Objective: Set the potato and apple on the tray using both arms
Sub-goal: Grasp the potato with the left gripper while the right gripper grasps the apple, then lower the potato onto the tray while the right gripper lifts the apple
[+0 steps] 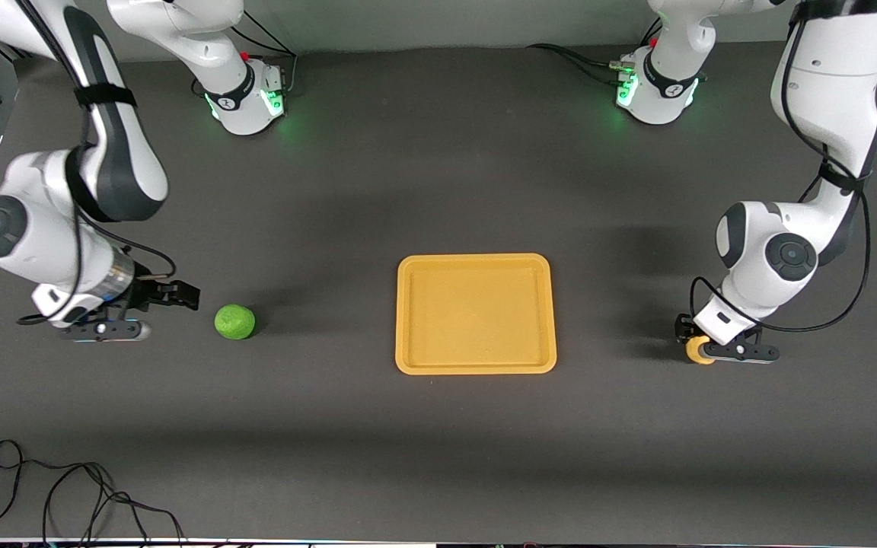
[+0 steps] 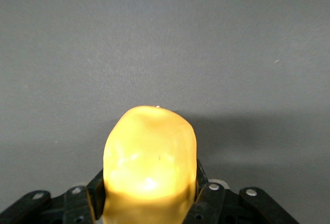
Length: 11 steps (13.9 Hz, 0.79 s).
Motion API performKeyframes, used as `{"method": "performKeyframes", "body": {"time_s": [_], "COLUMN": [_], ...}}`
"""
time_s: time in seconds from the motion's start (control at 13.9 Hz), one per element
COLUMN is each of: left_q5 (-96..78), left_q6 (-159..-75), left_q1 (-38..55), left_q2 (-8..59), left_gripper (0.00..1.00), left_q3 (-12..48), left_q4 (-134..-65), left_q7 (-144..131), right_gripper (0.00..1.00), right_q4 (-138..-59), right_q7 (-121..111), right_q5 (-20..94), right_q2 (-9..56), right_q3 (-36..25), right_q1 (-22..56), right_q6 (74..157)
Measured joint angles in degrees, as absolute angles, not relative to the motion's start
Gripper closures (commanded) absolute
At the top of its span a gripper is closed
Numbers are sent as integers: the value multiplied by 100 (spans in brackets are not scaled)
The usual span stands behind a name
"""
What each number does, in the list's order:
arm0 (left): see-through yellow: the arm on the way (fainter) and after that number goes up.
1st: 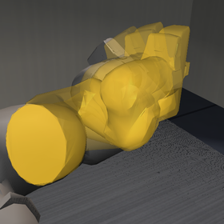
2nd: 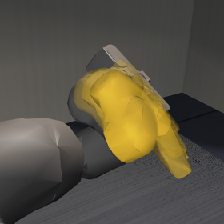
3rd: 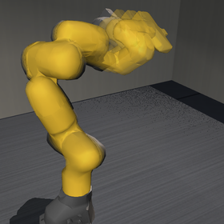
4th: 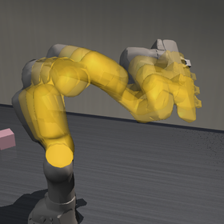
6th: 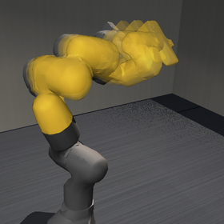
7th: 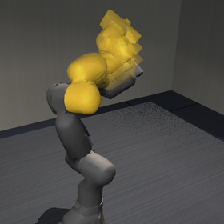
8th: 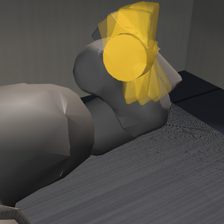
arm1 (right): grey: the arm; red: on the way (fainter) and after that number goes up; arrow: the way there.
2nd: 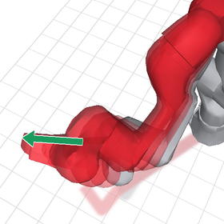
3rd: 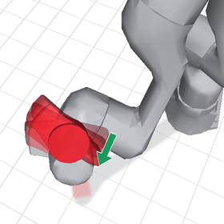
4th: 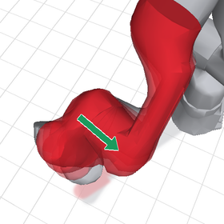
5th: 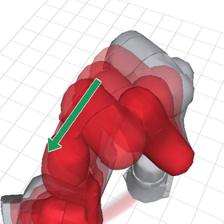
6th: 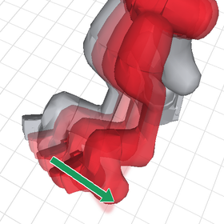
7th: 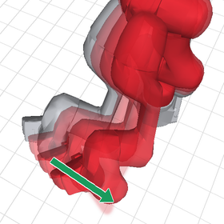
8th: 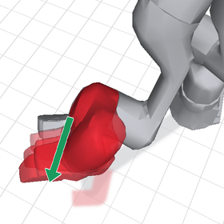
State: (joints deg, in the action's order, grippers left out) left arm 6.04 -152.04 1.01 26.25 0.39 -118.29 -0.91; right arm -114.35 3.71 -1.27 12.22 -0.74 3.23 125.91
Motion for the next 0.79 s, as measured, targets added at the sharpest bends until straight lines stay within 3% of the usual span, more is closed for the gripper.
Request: {"method": "performKeyframes", "body": {"time_s": [0.43,0.65,0.79], "left_q5": [589,590,605], "left_q6": [-12694,-12566,-12677], "left_q1": [766,1516,1948], "left_q2": [1618,1790,2173], "left_gripper": [62,60,60], "left_q3": [882,1106,1109], "left_q4": [-10967,-10732,-10520], "left_q7": [-2178,-3395,-3983], "right_gripper": [0,2,15], "right_q4": [-11961,-12067,-12065], "right_q7": [588,737,770], "right_q5": [124,126,126], "right_q2": [1829,2305,2516], "right_q3": [-74,-71,-70], "right_q1": [392,525,542], "right_q6": [13802,14401,14599]}}
